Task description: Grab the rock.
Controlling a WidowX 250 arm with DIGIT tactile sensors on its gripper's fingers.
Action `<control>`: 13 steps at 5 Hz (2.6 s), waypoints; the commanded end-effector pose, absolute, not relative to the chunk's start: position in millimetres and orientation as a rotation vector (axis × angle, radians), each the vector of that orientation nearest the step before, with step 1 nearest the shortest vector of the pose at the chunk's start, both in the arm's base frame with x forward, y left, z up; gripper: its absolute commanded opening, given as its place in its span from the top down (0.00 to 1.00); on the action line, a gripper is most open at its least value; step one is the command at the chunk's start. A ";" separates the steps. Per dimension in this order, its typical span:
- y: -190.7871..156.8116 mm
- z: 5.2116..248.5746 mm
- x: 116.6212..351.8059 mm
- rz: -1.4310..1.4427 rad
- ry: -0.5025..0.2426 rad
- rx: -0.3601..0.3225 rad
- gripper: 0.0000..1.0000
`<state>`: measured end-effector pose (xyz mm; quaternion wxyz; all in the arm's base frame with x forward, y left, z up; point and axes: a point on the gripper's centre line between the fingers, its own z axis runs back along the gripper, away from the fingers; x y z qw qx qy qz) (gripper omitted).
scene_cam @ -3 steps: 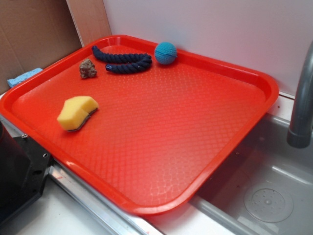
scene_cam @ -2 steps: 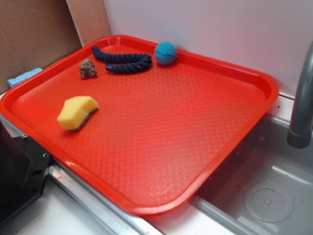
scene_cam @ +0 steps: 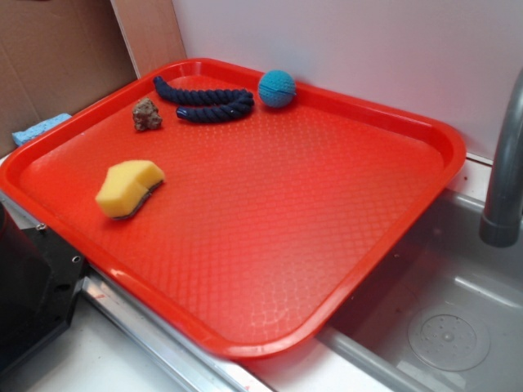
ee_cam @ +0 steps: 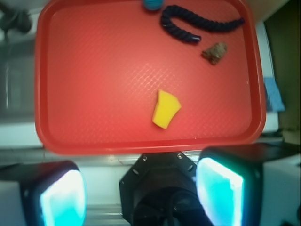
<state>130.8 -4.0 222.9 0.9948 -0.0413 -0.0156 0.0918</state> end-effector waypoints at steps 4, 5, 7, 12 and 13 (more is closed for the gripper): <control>77.8 139.9 195.3 0.982 -0.339 0.039 0.00; 91.7 120.5 206.3 1.043 -0.379 0.079 0.00; 113.8 81.3 217.6 1.151 -0.409 0.138 0.00; 140.4 26.1 249.7 1.283 -0.457 0.209 1.00; 138.5 32.2 248.8 1.297 -0.454 0.195 1.00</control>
